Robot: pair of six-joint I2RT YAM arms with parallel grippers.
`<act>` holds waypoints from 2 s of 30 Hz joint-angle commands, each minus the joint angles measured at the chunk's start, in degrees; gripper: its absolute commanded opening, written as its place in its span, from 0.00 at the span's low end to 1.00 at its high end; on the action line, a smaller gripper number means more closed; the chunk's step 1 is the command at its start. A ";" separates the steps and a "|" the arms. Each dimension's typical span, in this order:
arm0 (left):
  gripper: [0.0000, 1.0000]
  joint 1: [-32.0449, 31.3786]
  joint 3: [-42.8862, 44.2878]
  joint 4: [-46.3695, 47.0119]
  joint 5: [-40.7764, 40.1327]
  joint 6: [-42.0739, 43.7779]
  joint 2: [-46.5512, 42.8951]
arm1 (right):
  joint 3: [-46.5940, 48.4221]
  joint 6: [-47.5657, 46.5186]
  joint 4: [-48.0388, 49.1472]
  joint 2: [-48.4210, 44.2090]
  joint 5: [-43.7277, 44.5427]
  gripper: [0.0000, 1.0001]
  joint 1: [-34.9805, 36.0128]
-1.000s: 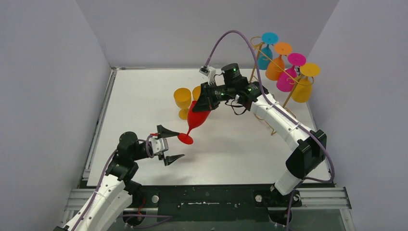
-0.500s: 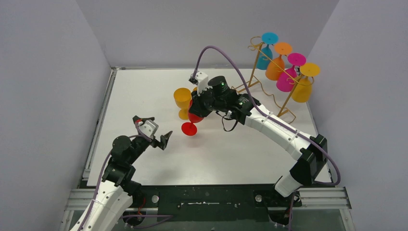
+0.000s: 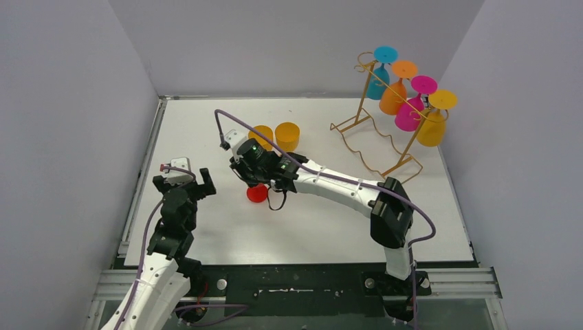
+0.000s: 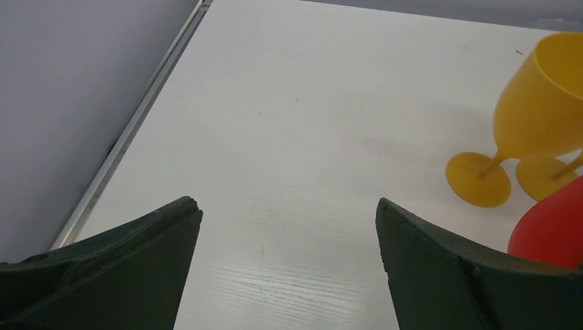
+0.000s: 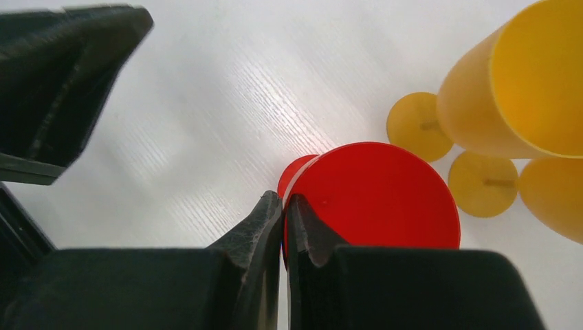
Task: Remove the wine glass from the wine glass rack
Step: Place the wine glass at the center of the board.
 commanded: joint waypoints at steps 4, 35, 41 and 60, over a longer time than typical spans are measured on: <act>0.97 1.03 4.69 -1.16 -10.57 -9.20 0.59 | 7.27 -2.26 -1.27 5.12 8.29 0.00 0.72; 0.97 0.88 3.21 -1.65 -14.53 0.49 -0.29 | 20.10 -1.26 -5.62 15.49 0.76 0.04 -2.27; 0.97 0.84 3.27 -1.55 -15.76 0.54 -0.35 | 21.64 -0.81 -6.86 16.02 0.83 0.13 -2.26; 0.97 0.15 2.81 -0.81 -20.54 -0.85 -0.31 | -0.39 2.02 11.97 -5.71 -1.79 0.56 -2.18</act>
